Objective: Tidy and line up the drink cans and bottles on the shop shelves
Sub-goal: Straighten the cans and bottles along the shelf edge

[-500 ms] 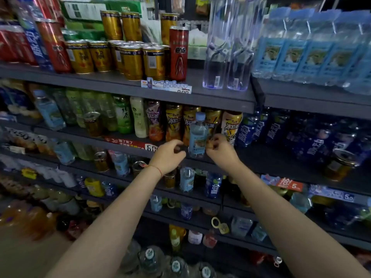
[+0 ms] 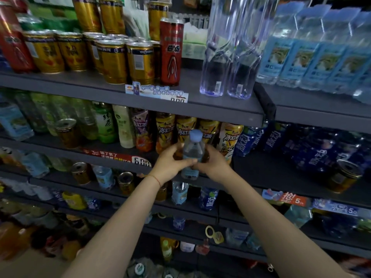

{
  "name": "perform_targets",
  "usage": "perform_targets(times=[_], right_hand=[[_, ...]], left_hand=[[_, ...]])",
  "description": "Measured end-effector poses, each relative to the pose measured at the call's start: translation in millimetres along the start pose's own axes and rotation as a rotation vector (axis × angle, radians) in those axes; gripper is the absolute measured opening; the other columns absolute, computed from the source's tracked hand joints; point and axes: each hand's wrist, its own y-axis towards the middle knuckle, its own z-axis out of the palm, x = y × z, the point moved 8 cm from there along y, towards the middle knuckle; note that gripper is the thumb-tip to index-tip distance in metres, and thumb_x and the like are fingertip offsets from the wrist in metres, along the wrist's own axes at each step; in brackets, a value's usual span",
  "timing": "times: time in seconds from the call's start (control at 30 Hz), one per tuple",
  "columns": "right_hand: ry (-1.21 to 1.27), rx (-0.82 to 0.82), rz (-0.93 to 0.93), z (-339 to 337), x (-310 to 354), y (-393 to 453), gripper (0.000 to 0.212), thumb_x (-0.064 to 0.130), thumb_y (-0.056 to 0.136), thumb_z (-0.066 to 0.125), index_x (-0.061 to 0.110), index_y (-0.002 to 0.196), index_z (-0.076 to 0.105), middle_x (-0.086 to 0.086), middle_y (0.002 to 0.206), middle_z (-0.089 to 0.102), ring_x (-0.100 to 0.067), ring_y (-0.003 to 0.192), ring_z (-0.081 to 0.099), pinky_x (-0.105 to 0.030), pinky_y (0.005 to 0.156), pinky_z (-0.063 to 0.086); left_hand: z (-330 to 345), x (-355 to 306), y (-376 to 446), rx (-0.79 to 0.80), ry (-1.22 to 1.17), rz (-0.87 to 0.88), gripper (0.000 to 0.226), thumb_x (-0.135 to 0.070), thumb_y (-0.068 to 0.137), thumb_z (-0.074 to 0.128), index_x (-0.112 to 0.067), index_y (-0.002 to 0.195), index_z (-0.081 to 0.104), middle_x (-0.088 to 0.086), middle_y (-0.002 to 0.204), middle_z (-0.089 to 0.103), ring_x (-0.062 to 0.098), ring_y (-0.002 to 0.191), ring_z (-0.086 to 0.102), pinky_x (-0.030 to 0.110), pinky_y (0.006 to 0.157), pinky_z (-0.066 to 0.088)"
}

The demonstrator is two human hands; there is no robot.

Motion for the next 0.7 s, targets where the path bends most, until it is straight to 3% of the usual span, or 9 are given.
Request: perform_targets(times=[0.13,0.2,0.27,0.37,0.47,0.63,0.7], right_hand=[[0.077,0.164,-0.101,-14,27,-34,0.058,0.017,0.068,0.090,0.026,0.116,0.059,0.010,0.107,0.070,0.005,0.095,0.066,-0.017,0.080,0.054],[0.094,0.233,-0.140,-32,45,-52,0.063,0.021,0.066,0.091,0.023,0.121,0.060,0.007,0.109,0.072,-0.003,0.100,0.068,-0.027,0.086,0.056],[0.107,0.270,-0.204,-58,68,-70,0.061,0.025,0.066,0.091,0.024,0.119,0.062,0.006,0.110,0.072,-0.011,0.103,0.069,-0.038,0.091,0.056],[0.092,0.169,-0.293,-118,96,-91,0.050,0.034,0.064,0.089,0.029,0.108,0.067,0.008,0.101,0.073,-0.010,0.093,0.070,-0.039,0.083,0.056],[0.137,0.007,-0.352,-193,105,-108,0.046,0.030,0.069,0.089,0.028,0.109,0.066,0.009,0.104,0.073,-0.009,0.095,0.070,-0.039,0.083,0.058],[0.143,-0.228,-0.362,-308,85,-119,0.042,0.038,0.074,0.085,0.026,0.109,0.064,0.012,0.099,0.071,-0.005,0.088,0.069,-0.034,0.077,0.058],[0.140,-0.286,-0.343,-341,71,-116,0.040,0.046,0.074,0.083,0.025,0.103,0.063,0.011,0.093,0.068,-0.007,0.083,0.068,-0.030,0.067,0.054]], left_hand=[[-11,-21,-29,-0.032,0.094,0.051,0.058,-0.041,0.057,0.091,-0.023,0.102,0.062,-0.009,0.107,0.065,0.011,0.106,0.059,0.031,0.092,0.049],[-9,-48,-47,-0.024,0.058,0.129,0.059,-0.047,0.053,0.089,-0.018,0.092,0.056,0.002,0.098,0.067,0.017,0.095,0.062,0.038,0.087,0.050],[0,-85,-63,-0.001,-0.044,0.207,0.057,-0.041,0.057,0.087,-0.012,0.089,0.050,0.004,0.093,0.070,0.021,0.090,0.066,0.035,0.081,0.053],[24,-150,-75,0.006,-0.160,0.325,0.051,-0.033,0.067,0.083,-0.003,0.094,0.053,-0.003,0.092,0.072,0.012,0.089,0.068,0.023,0.075,0.053],[62,-210,-76,-0.024,-0.186,0.426,0.043,-0.035,0.078,0.077,-0.017,0.114,0.061,-0.002,0.110,0.072,0.015,0.104,0.067,0.029,0.083,0.055],[154,-279,-50,-0.050,0.086,0.487,0.092,-0.058,0.071,0.078,-0.036,0.148,0.032,-0.012,0.141,0.052,0.009,0.126,0.054,0.039,0.100,0.050],[185,-305,-42,-0.158,0.145,0.499,0.095,-0.056,0.073,0.079,-0.033,0.151,0.028,-0.021,0.144,0.041,0.000,0.125,0.047,0.024,0.101,0.047]])
